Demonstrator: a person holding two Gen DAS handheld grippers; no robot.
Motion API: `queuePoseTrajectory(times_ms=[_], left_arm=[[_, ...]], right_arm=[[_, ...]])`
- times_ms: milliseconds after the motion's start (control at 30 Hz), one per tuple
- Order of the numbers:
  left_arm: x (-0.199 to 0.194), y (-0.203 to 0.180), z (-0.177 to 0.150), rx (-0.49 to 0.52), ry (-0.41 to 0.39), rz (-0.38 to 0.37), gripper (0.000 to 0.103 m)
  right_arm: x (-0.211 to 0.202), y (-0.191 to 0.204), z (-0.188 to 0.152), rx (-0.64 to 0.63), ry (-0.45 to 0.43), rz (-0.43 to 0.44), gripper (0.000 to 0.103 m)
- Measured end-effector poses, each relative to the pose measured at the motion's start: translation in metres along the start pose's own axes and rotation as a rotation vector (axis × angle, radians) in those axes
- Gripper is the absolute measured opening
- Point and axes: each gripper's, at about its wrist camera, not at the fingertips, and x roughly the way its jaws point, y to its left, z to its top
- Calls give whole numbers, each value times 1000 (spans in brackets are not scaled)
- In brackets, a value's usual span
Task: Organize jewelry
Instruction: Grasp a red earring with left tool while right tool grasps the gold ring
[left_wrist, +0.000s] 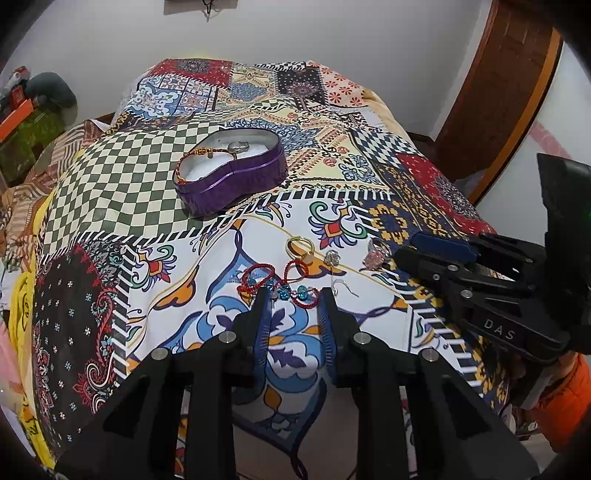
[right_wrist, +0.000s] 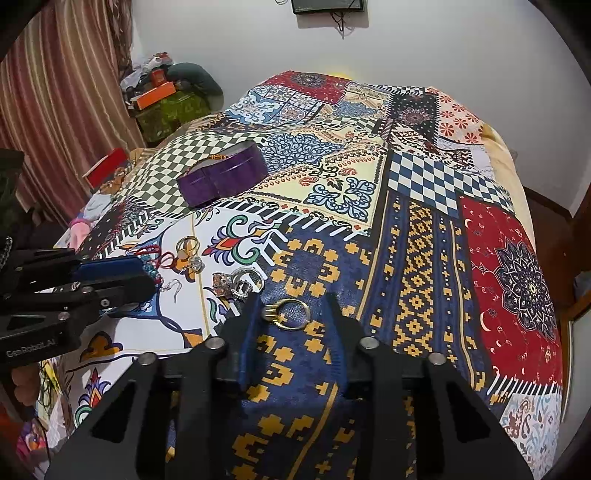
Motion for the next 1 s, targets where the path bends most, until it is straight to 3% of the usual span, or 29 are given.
queuePoseTrajectory(times_ms=[167,300,433,500,700,1000], left_arm=[[5,2,5,-15,-2,5,27],[12,0,7,14,-35,68,26],[14,0,7,31,-56,115,4],[12,2,6,31,-59,114,1],[-1,5,0,28,-73,105,1],[-40,6,3,20,-156,104,1]], right_arm=[[-1,0,0,-1,-3,10,24],[-2,1,0,-3,-1,12,24],[-3,2,1,-4,2,13,24],[-4,3,1,-4,0,12,24],[-8,4,6,2,-10,12,24],[-31,8,22,-2,-75,0,24]])
